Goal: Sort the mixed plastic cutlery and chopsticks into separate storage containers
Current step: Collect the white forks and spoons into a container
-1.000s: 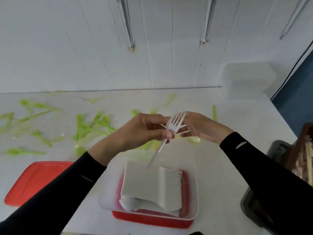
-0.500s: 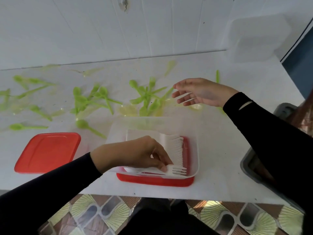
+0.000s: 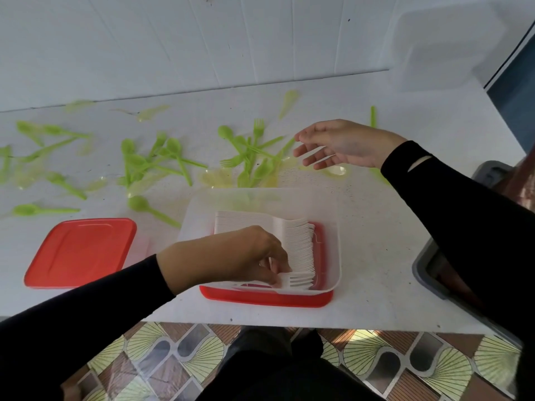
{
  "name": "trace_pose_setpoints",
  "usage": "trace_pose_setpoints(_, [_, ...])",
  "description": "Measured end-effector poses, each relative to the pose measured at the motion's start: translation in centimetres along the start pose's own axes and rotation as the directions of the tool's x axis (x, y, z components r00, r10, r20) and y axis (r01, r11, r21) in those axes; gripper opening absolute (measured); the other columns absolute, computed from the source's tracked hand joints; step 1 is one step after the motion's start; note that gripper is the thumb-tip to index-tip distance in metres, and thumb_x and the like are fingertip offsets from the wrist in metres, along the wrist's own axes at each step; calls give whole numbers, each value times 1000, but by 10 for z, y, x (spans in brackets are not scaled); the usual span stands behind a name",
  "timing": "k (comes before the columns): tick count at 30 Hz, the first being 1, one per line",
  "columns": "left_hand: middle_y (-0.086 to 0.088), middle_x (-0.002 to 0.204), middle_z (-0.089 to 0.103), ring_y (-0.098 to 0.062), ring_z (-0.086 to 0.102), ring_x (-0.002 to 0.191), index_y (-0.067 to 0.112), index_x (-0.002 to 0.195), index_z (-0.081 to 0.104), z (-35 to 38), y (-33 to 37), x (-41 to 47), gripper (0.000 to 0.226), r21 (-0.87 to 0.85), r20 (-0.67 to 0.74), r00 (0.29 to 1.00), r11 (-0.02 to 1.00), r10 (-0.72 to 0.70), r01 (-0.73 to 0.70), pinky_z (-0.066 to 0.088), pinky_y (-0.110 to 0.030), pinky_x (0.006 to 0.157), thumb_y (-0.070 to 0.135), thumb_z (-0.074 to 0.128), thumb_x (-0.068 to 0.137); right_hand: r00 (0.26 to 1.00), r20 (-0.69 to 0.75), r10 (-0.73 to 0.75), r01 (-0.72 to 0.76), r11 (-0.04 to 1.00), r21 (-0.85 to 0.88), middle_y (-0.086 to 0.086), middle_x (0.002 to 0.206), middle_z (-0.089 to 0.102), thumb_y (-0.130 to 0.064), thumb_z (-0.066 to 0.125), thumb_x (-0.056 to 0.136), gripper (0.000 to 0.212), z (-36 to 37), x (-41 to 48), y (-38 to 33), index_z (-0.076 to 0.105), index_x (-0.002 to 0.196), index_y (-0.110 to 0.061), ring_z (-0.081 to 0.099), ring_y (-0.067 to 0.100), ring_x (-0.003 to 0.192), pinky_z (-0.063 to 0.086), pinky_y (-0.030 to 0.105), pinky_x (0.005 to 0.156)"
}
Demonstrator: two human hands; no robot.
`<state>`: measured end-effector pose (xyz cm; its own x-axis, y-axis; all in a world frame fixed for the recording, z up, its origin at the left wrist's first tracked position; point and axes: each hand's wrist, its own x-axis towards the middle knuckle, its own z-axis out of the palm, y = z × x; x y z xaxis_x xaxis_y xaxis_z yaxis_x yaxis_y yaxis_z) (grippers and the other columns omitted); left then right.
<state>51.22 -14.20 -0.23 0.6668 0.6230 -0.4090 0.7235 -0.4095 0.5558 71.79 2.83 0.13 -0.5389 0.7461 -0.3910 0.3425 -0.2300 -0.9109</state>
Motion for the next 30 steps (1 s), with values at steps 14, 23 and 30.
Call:
trace_pose_setpoints(14, [8,91,67,-10,62,75,22,100,77,-2,7,4,14,280,-42,960,925,277,-255,41,-20,57,27,66,92,1000,4,18,-18,999,-43,8,116,70,-29,58,99,26,2,0,2,61,119,-13,69,21,93,55,34,86])
trace_pose_setpoints(23, [9,85,64,-3,50,67,22,94,75,3,-4,4,16,126,-70,991,986,117,-107,39,-12,58,36,70,89,1000,2,27,-27,998,-60,7,114,71,-30,58,99,27,2,2,3,60,119,-13,69,20,93,55,34,87])
trace_pose_setpoints(30, [4,102,64,-14,62,86,21,111,70,0,-5,-5,20,231,-5,980,954,199,-192,52,-28,74,25,66,93,997,-27,66,-67,995,-67,8,116,70,-30,58,99,33,2,4,11,58,124,-10,69,20,90,54,33,82])
